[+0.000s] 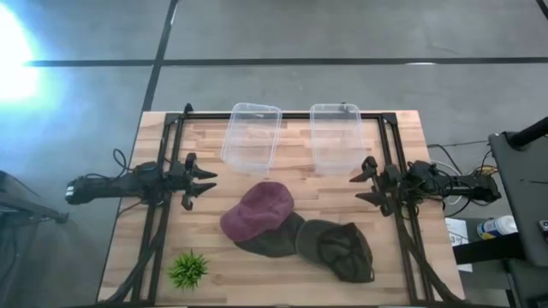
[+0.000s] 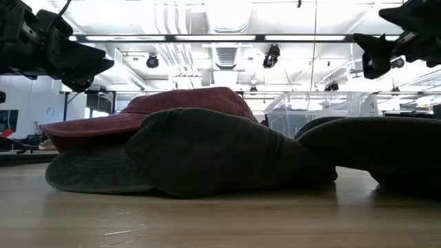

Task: Pick & Place hat
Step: Put the red cap into the left transparent bin

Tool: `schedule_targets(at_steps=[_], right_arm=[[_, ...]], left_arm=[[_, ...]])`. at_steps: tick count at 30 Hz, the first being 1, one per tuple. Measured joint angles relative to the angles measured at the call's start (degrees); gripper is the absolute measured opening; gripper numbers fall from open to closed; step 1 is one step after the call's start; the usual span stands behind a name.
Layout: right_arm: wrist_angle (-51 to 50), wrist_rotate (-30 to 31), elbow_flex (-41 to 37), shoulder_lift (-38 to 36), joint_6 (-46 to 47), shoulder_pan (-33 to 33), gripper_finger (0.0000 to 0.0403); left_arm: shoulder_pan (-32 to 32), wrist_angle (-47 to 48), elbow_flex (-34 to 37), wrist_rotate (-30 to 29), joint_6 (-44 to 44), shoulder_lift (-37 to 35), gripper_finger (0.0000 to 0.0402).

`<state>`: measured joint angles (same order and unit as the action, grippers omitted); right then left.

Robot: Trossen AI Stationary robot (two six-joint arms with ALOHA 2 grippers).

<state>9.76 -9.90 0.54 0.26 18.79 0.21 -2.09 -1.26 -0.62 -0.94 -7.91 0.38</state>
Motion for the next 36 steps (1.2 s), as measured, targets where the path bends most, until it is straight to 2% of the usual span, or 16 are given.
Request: schedule_targets(at_steps=[6, 10, 12, 15, 16, 18, 21, 24, 26, 30, 33, 36], right_arm=[[0.26, 0.92, 0.0, -0.05, 17.8, 0.04, 0.0247], [0.24, 10.54, 0.02, 0.36, 40.12, 0.02, 0.0247], [0.0, 15.81, 0.02, 0.72, 46.7, 0.02, 0.0247], [0.3, 20.52, 0.02, 1.72, 48.81, 0.06, 0.0247], [1.01, 22.19, 0.02, 2.16, 48.65, 0.05, 0.0247], [3.61, 25.01, 0.02, 3.13, 48.18, 0.03, 0.0247], [6.21, 25.66, 0.07, 4.64, 47.42, 0.02, 0.0247], [6.34, 26.6, 0.07, 6.1, 49.95, 0.02, 0.0247], [6.3, 26.56, 0.07, 7.54, 53.25, 0.02, 0.0247], [5.49, 26.28, 0.04, 10.93, 62.52, 0.04, 0.0247], [5.5, 25.42, 0.04, 13.89, 66.1, 0.03, 0.0247], [5.57, 22.74, 0.04, 16.68, 69.45, 0.04, 0.0247]], left_arm=[[0.0, 0.01, 0.0, 0.02, -0.01, -0.02, 0.0142], [0.0, -0.02, 0.0, 0.02, 0.01, 0.0, 0.0142], [0.0, -0.02, 0.0, 0.02, -0.01, -0.02, 0.0142], [0.0, -1.24, 0.0, -1.03, -1.02, 0.16, 0.0142], [-0.03, -3.78, 0.0, -1.22, -4.47, 0.22, 0.0142], [-0.04, -10.05, 0.0, -1.27, -18.2, 0.28, 0.0142], [-0.04, -17.24, 0.0, -1.39, -38.74, 0.19, 0.0142], [-0.06, -24.05, 0.0, -3.18, -50.33, 0.22, 0.0142], [-0.07, -27.74, 0.0, -6.25, -49.96, 0.3, 0.0142], [-0.02, -33.97, 0.0, -6.34, -50.8, 0.55, 0.0142], [0.0, -35.46, 0.0, -5.85, -52.48, 0.55, 0.0142], [-0.03, -35.1, 0.0, -7.98, -53.52, 0.74, 0.0142]])
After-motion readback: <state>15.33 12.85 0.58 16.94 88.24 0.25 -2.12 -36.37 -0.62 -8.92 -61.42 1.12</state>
